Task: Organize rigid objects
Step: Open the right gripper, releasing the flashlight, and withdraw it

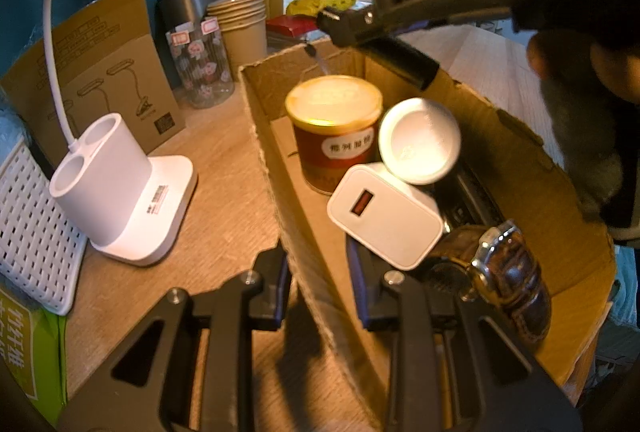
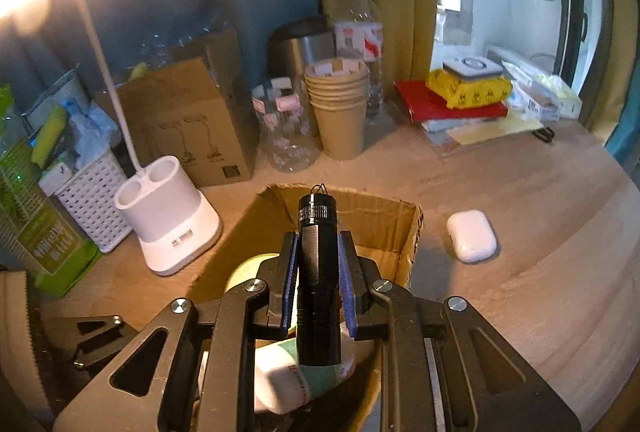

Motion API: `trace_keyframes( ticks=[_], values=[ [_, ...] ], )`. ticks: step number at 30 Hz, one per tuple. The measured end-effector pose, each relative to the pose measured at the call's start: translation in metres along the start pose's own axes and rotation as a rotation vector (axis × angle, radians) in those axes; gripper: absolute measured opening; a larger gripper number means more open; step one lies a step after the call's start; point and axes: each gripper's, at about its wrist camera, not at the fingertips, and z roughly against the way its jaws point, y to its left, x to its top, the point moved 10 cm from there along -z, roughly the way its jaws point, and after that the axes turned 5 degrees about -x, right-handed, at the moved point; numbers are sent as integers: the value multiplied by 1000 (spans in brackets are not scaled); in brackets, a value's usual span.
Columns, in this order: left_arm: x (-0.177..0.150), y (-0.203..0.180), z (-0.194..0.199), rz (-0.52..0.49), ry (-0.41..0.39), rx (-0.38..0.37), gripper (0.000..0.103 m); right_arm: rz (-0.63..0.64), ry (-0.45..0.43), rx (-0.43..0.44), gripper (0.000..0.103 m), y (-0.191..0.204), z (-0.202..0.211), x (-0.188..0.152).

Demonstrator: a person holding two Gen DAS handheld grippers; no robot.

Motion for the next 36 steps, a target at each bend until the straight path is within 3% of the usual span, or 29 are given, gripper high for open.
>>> trace_keyframes(
  ticks=[12,27,36],
  values=[
    [-1,0,-1,5,3,-5,27,-5,47,-40,21,-13,-10,-9],
    [-1,-1,-1,4,3,-3,27,-38,1,-72,22,-29,25,-8],
    [-1,0,-1,4,3,-3,27,-44,-18,-97,34,-45,48,-9]
  ],
)
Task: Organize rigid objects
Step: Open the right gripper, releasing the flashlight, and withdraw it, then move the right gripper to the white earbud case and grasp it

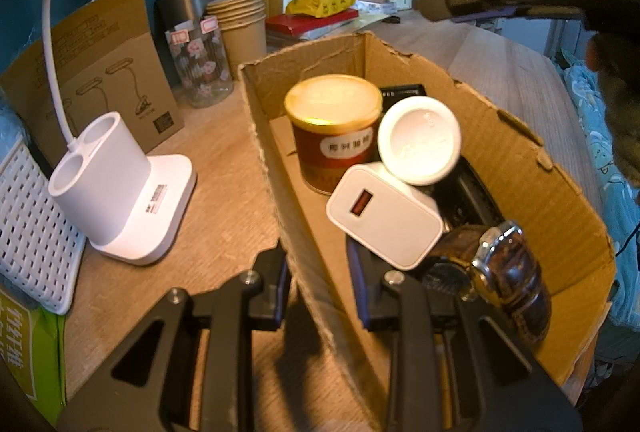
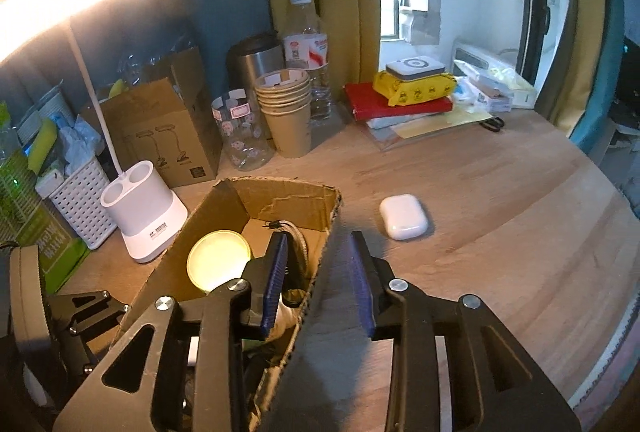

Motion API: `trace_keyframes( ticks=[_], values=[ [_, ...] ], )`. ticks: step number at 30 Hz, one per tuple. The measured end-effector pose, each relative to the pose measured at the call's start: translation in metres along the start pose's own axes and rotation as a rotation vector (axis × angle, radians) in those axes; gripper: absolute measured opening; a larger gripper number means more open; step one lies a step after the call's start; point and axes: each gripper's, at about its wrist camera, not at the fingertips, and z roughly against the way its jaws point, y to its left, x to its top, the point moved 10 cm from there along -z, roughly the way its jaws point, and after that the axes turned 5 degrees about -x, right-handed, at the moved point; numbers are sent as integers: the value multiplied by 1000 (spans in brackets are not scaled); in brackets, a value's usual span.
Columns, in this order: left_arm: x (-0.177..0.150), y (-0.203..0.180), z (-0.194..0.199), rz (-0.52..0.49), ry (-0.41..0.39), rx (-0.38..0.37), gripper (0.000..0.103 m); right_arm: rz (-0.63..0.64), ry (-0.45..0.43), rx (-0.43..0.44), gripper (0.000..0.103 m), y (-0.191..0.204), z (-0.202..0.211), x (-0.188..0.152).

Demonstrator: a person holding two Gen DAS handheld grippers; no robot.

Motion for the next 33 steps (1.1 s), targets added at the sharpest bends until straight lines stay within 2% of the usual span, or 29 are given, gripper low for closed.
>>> trace_keyframes(
  ticks=[4,12,14,16,33],
  values=[
    [0,0,0,0,0,0,27,-6,-19,-15,42,-8,8,1],
    [0,0,0,0,0,0,27,0,-22,-33,45,-22,3,-1],
    [0,0,0,0,0,-1,27,3,-17,-54,51,-27,-3,-3],
    [0,0,0,0,0,0,27,14,-10,-82,52,-33,-11,-5],
    [0,0,0,0,0,0,27,46,45,-102,52,-46,-61,-14]
  ],
)
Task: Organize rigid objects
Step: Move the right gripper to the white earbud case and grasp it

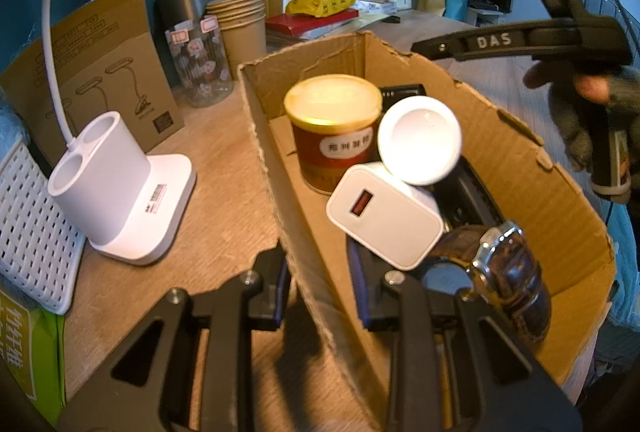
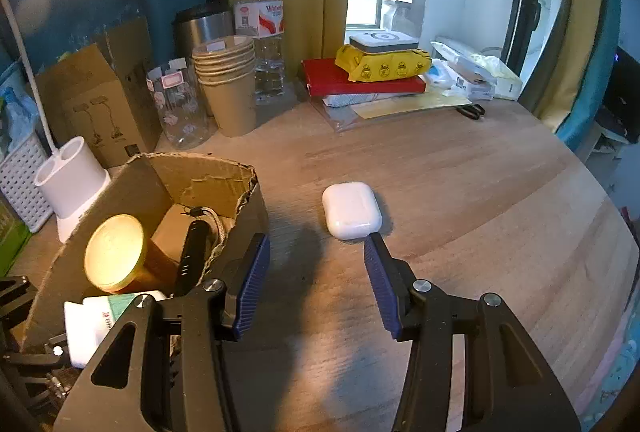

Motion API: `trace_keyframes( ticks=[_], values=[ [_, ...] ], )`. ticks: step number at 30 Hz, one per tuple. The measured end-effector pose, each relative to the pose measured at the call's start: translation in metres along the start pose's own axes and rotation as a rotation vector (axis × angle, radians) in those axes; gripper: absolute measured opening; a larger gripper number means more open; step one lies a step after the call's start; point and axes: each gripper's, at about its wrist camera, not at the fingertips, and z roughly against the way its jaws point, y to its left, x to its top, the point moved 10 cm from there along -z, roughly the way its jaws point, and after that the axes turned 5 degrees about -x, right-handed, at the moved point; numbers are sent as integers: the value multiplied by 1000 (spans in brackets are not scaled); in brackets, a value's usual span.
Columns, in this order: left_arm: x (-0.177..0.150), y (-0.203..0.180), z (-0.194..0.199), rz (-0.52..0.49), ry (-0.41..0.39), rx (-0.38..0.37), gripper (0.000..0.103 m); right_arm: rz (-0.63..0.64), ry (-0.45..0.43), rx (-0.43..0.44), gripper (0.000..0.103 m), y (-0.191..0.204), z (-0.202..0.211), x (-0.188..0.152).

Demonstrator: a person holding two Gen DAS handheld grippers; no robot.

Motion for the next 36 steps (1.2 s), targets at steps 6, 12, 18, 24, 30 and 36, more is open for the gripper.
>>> trace_keyframes(
  ticks=[6,12,18,24,30,36],
  values=[
    [0,0,0,0,1,-1,27,14,9,-4,58,-1,-14,3],
    [0,-1,0,1,2,-3,27,51,7,4,61,1,-23,9],
    [0,0,0,1,2,-3,27,56,19,24,65,-3,-33,15],
    [0,-1,0,2,2,-3,27,53,24,55,65,1,-38,16],
    [0,0,0,1,2,-3,27,21,43,112,66,1,-47,14],
    [0,-1,0,1,2,-3,27,-5,68,174,66,2,-53,13]
  ],
)
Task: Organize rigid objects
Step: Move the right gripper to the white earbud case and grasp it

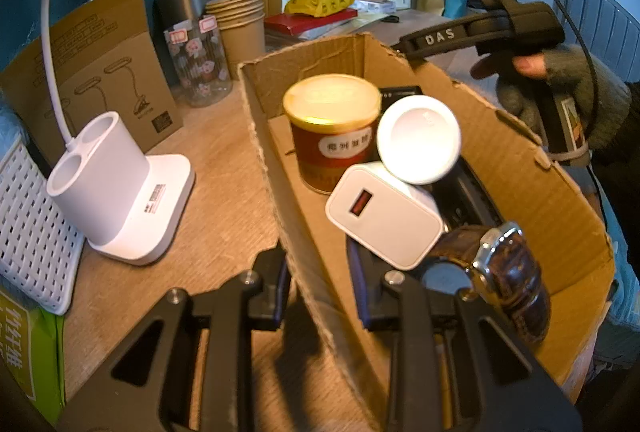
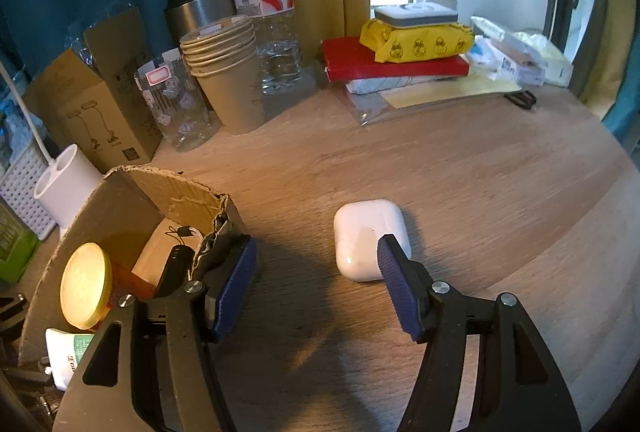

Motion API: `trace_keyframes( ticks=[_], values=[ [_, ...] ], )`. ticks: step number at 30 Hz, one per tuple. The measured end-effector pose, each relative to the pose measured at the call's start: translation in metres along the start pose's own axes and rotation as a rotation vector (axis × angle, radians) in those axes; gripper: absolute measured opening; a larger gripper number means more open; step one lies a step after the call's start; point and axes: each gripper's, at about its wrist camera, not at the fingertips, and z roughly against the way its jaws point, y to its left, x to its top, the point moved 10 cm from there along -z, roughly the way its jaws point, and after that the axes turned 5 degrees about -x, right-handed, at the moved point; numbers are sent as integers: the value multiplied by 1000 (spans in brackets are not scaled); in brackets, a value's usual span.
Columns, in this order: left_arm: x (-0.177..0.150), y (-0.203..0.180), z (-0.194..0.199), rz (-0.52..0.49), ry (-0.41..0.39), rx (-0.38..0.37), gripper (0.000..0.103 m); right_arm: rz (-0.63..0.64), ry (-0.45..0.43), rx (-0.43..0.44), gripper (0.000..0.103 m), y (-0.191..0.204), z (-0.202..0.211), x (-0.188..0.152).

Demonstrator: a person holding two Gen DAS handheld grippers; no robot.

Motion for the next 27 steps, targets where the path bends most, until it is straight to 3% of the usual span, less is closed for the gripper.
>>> trace_keyframes(
  ticks=[14,22,27],
  values=[
    [0,-1,0,-3,0,1,27,14,1,14,60,1,-1,0],
    [1,-2,1,-2,0,1,27,66,-15,-43,60,-1,4,1],
    [1,-2,1,0,1,-1,27,51,-12,-14,60,-3,6,1]
  ],
)
